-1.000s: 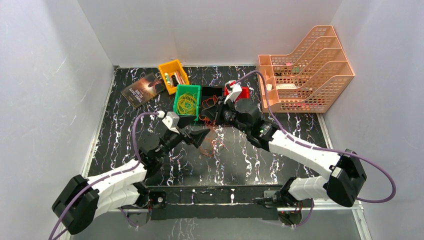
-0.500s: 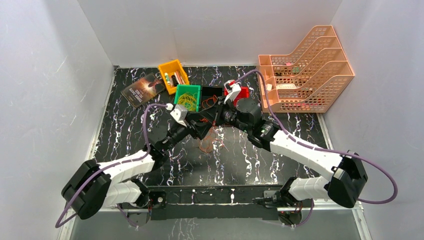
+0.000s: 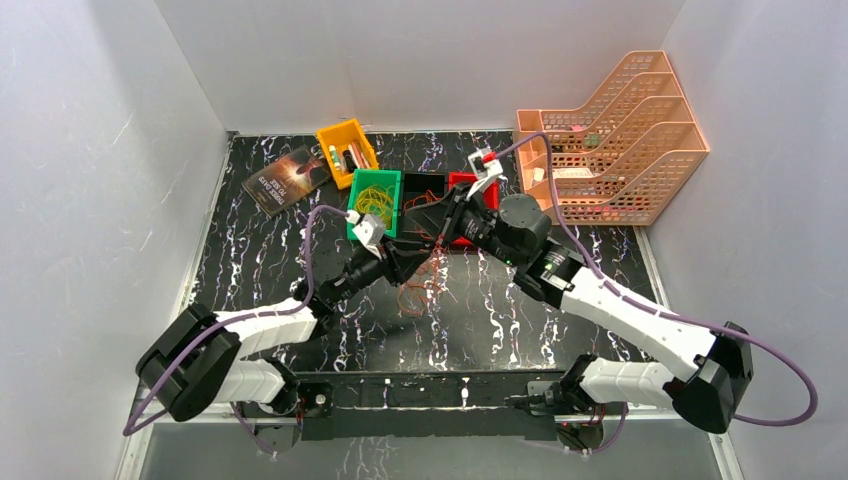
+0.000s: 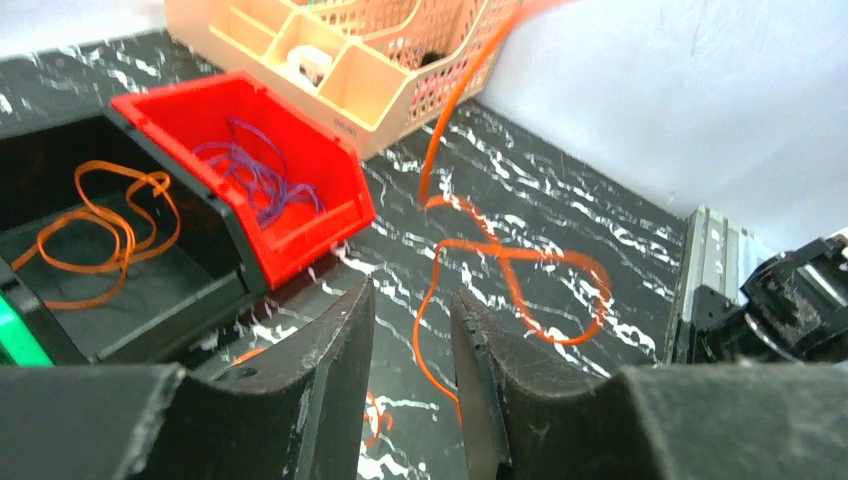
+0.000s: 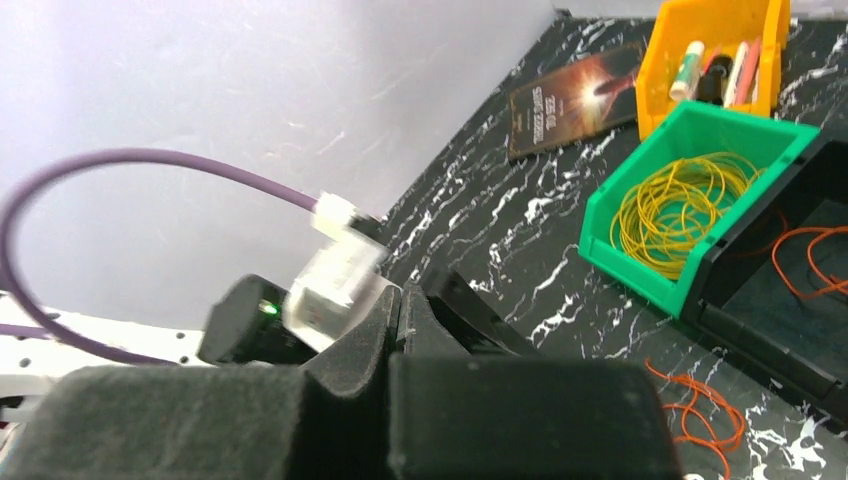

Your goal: Untangle the cables

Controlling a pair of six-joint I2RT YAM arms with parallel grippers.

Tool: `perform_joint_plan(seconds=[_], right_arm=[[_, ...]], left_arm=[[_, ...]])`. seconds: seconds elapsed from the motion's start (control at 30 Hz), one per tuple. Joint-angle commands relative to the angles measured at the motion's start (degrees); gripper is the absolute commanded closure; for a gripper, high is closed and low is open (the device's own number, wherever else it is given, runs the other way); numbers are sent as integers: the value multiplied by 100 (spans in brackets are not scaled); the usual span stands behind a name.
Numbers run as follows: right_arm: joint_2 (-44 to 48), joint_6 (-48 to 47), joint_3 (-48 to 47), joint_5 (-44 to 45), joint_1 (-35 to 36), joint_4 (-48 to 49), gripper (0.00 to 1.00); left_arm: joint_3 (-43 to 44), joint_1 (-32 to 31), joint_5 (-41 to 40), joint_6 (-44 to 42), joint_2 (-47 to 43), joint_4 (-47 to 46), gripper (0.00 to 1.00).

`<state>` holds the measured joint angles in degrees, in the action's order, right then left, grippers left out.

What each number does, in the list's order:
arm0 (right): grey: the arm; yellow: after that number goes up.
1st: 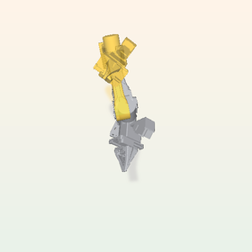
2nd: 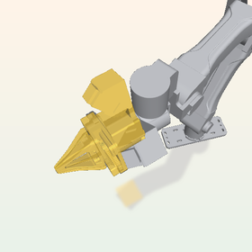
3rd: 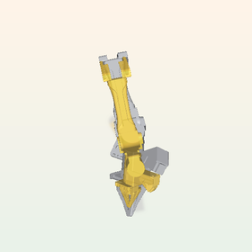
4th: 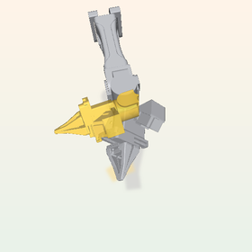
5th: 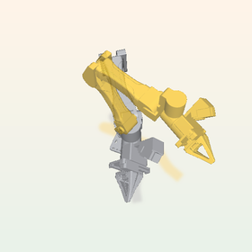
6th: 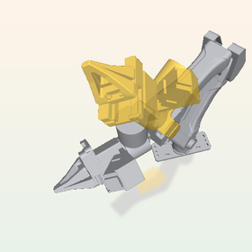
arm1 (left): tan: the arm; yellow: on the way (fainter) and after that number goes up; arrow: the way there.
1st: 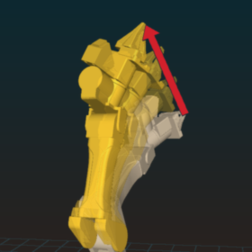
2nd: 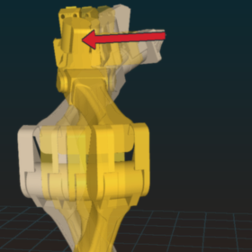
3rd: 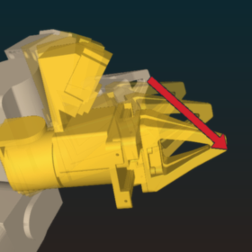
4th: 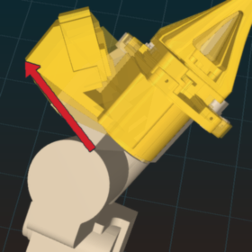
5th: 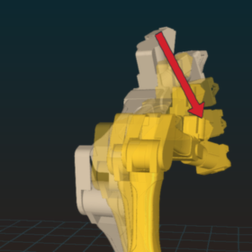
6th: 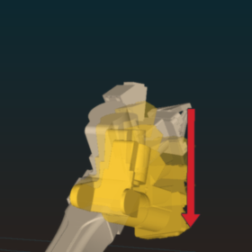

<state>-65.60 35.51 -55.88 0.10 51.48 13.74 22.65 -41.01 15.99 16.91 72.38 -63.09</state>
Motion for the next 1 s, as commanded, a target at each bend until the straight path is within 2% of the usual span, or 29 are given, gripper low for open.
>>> perform_joint_plan(seconds=[0.0,0.17,0.47,0.63,0.7,0.8,0.83,0.97], right_arm=[[401,-218,-515,167,-7,229,100],[547,-395,-731,265,-7,88,100],[595,-495,-749,312,-7,-30,100],[595,-492,-758,285,-9,-32,100],[595,-499,-758,280,-7,-37,100],[610,-529,-766,313,-11,-53,100],[623,-554,-779,319,-5,-63,100],[666,-885,-949,515,-7,-195,100]], left_arm=[[-270,-21,175,98,158,-278,68],[-446,-20,229,381,395,-283,67],[-992,-18,-173,534,-157,-273,43],[-1198,-21,-366,378,-478,-260,40],[-1198,-19,-402,379,-480,-248,49],[-1161,-20,-411,430,-378,-248,77],[-1146,-21,-438,462,-342,-248,83],[-1138,-19,-603,560,-206,-232,100]])
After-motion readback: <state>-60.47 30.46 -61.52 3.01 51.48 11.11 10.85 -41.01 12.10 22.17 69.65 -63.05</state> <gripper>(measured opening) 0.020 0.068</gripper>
